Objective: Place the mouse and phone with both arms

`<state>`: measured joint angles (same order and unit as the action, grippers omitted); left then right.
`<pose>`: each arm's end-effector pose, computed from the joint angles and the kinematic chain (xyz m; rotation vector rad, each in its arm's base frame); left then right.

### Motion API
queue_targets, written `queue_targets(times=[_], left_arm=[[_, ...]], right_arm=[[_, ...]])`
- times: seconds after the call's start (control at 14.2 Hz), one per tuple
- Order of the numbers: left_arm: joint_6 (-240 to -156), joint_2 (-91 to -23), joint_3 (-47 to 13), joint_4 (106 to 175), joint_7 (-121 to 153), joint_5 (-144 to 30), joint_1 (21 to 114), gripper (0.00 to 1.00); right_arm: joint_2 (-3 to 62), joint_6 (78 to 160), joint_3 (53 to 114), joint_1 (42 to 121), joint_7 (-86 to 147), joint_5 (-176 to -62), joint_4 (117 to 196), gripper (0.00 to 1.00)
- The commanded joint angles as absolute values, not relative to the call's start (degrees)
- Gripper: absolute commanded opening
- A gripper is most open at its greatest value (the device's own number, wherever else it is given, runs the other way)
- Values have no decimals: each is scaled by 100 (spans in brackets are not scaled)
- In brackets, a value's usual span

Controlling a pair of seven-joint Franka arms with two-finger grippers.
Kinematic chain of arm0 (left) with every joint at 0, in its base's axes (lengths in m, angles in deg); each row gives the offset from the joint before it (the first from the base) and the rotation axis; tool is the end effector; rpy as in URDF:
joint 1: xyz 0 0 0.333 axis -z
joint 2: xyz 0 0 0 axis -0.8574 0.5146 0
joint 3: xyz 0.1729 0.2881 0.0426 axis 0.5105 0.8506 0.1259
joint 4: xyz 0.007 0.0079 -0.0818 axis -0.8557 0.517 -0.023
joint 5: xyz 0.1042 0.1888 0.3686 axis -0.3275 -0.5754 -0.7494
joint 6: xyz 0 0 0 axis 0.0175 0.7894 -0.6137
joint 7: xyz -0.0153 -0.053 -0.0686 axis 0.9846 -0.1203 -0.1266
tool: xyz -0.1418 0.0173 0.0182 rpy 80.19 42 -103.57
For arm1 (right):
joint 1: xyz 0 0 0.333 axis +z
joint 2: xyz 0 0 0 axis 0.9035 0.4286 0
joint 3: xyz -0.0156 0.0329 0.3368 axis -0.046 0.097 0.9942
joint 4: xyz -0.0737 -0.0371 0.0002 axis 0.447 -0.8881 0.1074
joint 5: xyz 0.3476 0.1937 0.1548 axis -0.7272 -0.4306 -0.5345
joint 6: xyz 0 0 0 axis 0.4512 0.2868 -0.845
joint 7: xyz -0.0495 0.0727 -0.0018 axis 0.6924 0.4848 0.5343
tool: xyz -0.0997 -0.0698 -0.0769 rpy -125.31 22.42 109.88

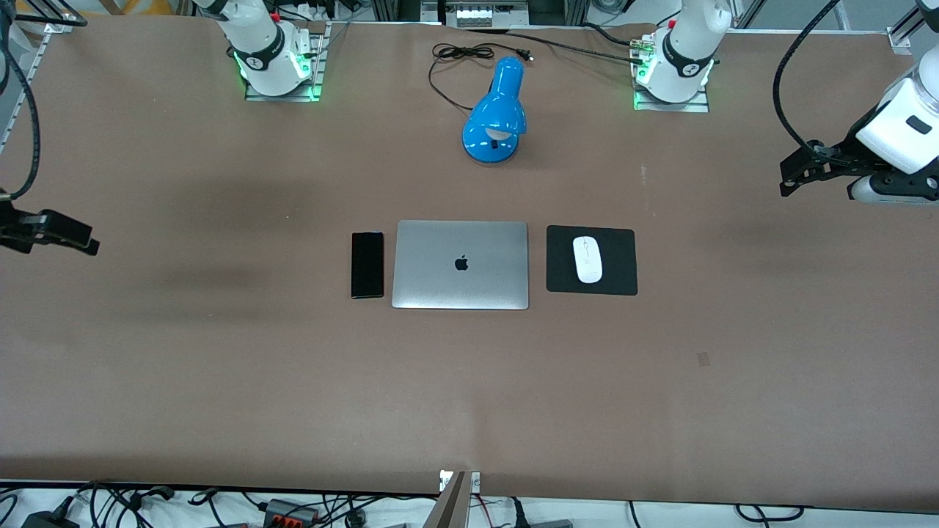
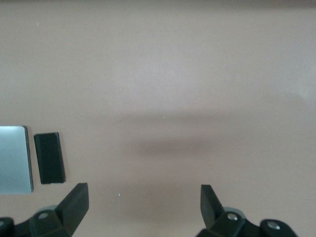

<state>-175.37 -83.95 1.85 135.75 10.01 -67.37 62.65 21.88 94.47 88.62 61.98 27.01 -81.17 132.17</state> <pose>0.5890 -0.0285 0.5899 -3.1170 0.0693 -0.0348 0.6786 -0.0332 0.5716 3.1313 -0.0308 0.0056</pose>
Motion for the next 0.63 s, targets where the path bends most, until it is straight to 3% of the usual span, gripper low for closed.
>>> queue_targets(times=[0.0, 0.21, 0.56], left_arm=[[-17388, -8374, 221, 13475, 875, -6685, 6272, 100], [-17396, -8365, 212, 13467, 866, -6694, 6272, 100], [-17396, -8347, 221, 13449, 875, -6694, 6272, 100]], right_arm=[[1129, 10043, 8858, 6242, 2774, -8077, 14738, 100], [469, 10336, 8867, 6242, 2774, -8077, 15619, 100], [344, 10151, 8867, 6242, 2765, -8077, 15700, 100]])
